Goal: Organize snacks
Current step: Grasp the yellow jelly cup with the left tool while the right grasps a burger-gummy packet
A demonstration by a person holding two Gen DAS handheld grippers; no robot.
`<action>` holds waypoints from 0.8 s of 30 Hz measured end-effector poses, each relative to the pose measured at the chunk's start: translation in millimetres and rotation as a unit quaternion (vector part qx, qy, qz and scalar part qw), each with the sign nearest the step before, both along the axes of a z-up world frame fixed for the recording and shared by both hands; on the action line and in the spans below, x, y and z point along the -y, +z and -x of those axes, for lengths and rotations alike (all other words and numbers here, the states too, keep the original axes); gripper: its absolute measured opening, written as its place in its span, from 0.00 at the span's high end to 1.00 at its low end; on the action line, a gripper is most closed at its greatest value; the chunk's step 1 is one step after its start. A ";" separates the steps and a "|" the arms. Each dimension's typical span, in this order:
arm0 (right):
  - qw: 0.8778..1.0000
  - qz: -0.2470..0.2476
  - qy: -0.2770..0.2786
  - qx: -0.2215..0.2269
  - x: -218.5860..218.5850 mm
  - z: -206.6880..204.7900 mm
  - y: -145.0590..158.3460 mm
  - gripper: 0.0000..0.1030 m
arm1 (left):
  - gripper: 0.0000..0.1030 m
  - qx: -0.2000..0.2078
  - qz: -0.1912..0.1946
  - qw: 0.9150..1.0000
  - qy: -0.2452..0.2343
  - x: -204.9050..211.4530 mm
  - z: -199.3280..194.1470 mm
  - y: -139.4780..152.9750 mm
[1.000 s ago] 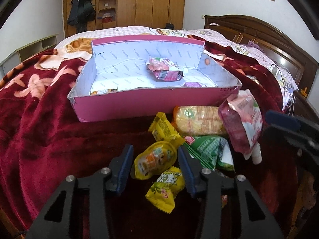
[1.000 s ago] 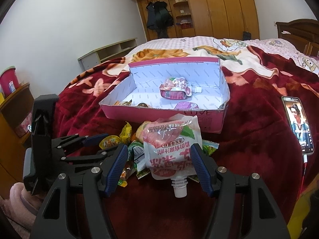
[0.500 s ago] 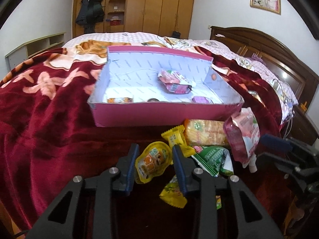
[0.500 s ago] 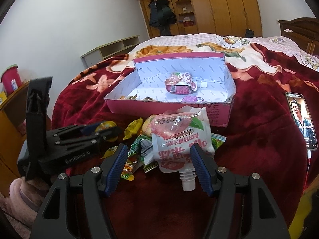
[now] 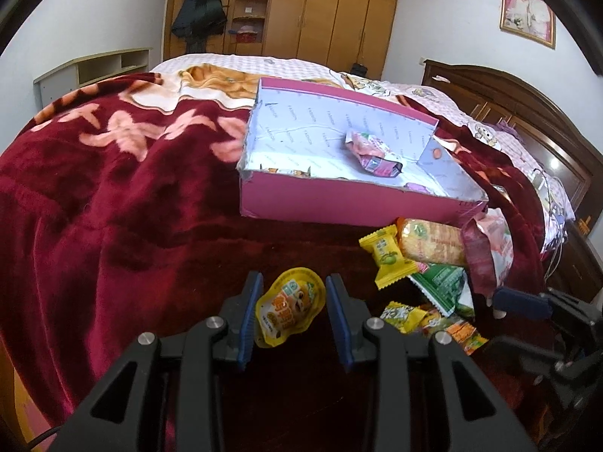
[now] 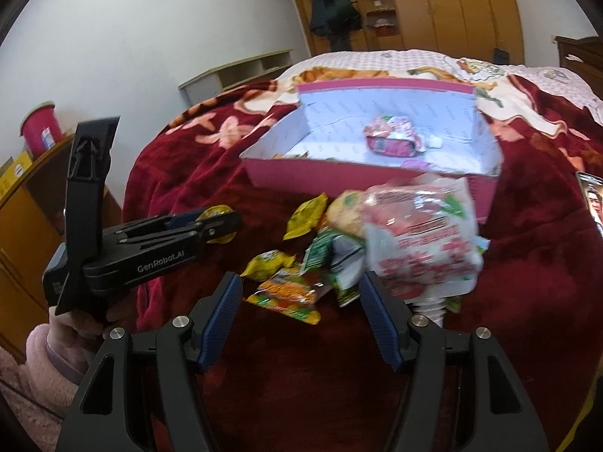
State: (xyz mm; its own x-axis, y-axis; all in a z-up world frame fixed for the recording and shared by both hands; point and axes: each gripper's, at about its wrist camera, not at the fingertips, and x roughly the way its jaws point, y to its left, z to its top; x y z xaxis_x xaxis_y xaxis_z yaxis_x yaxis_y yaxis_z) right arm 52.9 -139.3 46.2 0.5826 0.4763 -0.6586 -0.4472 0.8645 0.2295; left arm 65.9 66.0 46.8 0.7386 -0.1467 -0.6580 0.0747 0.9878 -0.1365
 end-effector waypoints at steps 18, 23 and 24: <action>0.999 0.035 0.010 -0.012 -27.6 1.3 -16.5 0.36 | 0.65 0.006 0.009 1.000 -0.004 -2.2 5.5 -4.7; 0.999 0.029 -0.003 -0.035 -27.6 -9.9 -28.6 0.36 | 0.65 0.007 0.011 1.000 -0.005 -3.1 5.3 -5.2; 0.999 0.027 -0.004 -0.037 -27.4 -11.1 -30.0 0.36 | 0.65 0.007 0.012 1.000 -0.005 -3.0 5.0 -5.5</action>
